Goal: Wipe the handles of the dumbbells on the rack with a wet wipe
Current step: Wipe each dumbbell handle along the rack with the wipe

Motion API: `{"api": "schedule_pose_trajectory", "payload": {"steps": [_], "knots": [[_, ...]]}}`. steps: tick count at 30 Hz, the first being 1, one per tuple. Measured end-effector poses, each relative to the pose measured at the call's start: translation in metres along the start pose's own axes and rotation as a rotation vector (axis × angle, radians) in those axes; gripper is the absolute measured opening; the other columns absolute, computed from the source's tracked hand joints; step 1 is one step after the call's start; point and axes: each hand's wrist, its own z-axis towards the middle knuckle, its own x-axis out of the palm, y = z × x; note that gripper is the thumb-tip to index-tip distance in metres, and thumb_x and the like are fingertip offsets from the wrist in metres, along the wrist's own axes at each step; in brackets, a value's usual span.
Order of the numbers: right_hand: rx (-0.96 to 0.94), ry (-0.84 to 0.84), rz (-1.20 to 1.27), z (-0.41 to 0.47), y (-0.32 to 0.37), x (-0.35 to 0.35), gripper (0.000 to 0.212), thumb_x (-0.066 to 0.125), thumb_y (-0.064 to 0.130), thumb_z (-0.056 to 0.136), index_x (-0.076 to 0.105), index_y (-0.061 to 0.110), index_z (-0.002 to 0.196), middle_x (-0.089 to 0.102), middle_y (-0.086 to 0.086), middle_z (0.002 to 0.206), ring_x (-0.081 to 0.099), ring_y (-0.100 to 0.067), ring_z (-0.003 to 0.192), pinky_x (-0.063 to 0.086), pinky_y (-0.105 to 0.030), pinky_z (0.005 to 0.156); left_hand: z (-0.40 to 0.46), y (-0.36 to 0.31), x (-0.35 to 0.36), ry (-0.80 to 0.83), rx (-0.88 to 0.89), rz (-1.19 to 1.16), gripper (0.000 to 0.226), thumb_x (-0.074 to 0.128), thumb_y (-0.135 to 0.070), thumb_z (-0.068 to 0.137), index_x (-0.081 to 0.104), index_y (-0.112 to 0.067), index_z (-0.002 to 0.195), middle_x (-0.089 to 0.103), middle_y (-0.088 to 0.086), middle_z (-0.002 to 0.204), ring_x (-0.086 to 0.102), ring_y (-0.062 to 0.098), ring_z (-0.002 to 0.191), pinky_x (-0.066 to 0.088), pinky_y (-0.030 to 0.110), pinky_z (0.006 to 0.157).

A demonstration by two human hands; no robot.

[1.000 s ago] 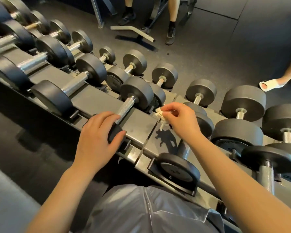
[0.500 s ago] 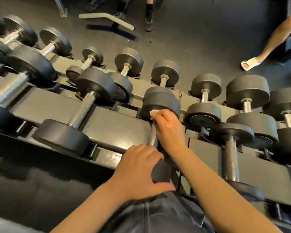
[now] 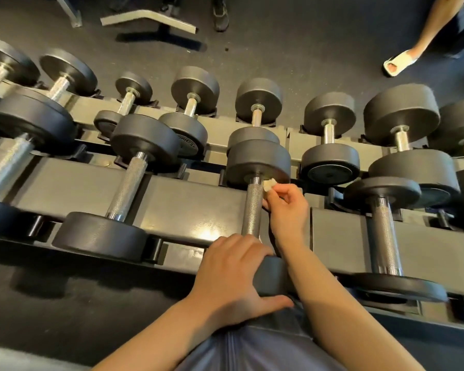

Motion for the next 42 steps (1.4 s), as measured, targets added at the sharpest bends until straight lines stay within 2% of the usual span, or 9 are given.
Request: {"api": "schedule_pose_trajectory", "payload": {"steps": [6,11,15,19,24,27,33,38,42], "knots": [[0.162,0.040,0.163,0.007,-0.006,0.000,0.021,0.061,0.000,0.087,0.060,0.017,0.074,0.064,-0.004,0.074,0.065,-0.012,0.069,0.055,-0.031,0.070,0.001,-0.004,0.000,0.015,-0.024,0.024,0.064,0.052,-0.082,0.062,0.063,-0.029,0.096,0.059,-0.014,0.090,0.054,0.007,0.080,0.039,0.020,0.072],[-0.554,0.077,-0.451,0.006,0.015,-0.004,0.010,0.067,0.013,0.086,0.072,0.015,0.095,0.063,-0.002,0.087,0.058,-0.013,0.078,0.045,-0.016,0.069,0.002,-0.003,-0.001,0.005,-0.029,0.006,0.064,0.050,-0.083,0.064,0.063,-0.028,0.096,0.060,-0.013,0.090,0.054,0.007,0.081,0.033,0.019,0.073],[-0.956,0.249,-1.101,0.007,0.043,0.004,0.027,0.082,0.001,0.062,0.068,0.005,0.086,0.059,-0.012,0.081,0.057,-0.024,0.062,0.044,-0.027,0.049,0.000,0.000,0.002,-0.022,-0.013,-0.025,0.065,0.053,-0.083,0.066,0.065,-0.025,0.095,0.060,-0.010,0.089,0.056,0.009,0.079,0.035,0.021,0.071],[-1.066,0.686,-1.658,0.003,0.073,0.015,0.028,0.048,0.009,0.094,0.056,0.005,0.120,0.046,-0.013,0.122,0.050,-0.028,0.105,0.040,-0.032,0.077,0.000,-0.002,0.005,-0.044,0.004,-0.013,0.066,0.054,-0.082,0.064,0.065,-0.025,0.094,0.060,-0.010,0.086,0.054,0.008,0.078,0.036,0.021,0.069],[-0.957,0.918,-2.041,0.013,0.069,0.063,0.034,0.041,0.011,0.099,0.049,0.006,0.132,0.048,-0.013,0.134,0.047,-0.029,0.122,0.040,-0.026,0.076,-0.001,-0.004,0.007,-0.067,-0.007,-0.017,0.068,0.052,-0.083,0.063,0.067,-0.025,0.094,0.062,-0.010,0.087,0.054,0.009,0.081,0.037,0.022,0.071],[-0.848,0.983,-2.069,0.012,0.075,0.073,0.039,0.045,0.015,0.099,0.044,0.006,0.137,0.044,-0.011,0.139,0.044,-0.029,0.127,0.044,-0.029,0.090,-0.001,-0.004,0.006,-0.080,-0.016,-0.020,0.066,0.052,-0.081,0.064,0.067,-0.025,0.095,0.063,-0.009,0.089,0.055,0.009,0.083,0.038,0.022,0.072],[-1.228,0.848,-1.882,0.013,0.079,0.010,0.030,0.051,0.016,0.095,0.056,0.006,0.123,0.044,-0.011,0.122,0.051,-0.025,0.106,0.045,-0.033,0.080,-0.003,-0.004,0.005,-0.081,-0.002,0.012,0.063,0.053,-0.080,0.064,0.065,-0.027,0.096,0.062,-0.011,0.090,0.053,0.006,0.083,0.038,0.022,0.072],[-1.173,0.519,-1.623,0.013,0.057,-0.011,0.038,0.084,0.016,0.063,0.068,0.010,0.097,0.058,-0.006,0.086,0.058,-0.015,0.061,0.042,-0.024,0.044,-0.002,-0.004,0.005,-0.110,0.012,-0.022,0.061,0.056,-0.078,0.065,0.065,-0.026,0.094,0.061,-0.011,0.088,0.051,0.006,0.080,0.037,0.021,0.070],[-1.002,0.423,-1.350,0.012,0.039,-0.022,0.056,0.085,-0.004,0.050,0.067,0.001,0.103,0.060,-0.013,0.080,0.056,-0.023,0.050,0.036,-0.022,0.038,-0.001,-0.003,0.005,-0.105,0.015,-0.036,0.058,0.058,-0.078,0.064,0.063,-0.028,0.094,0.060,-0.012,0.088,0.049,0.006,0.080,0.034,0.021,0.070]]}}
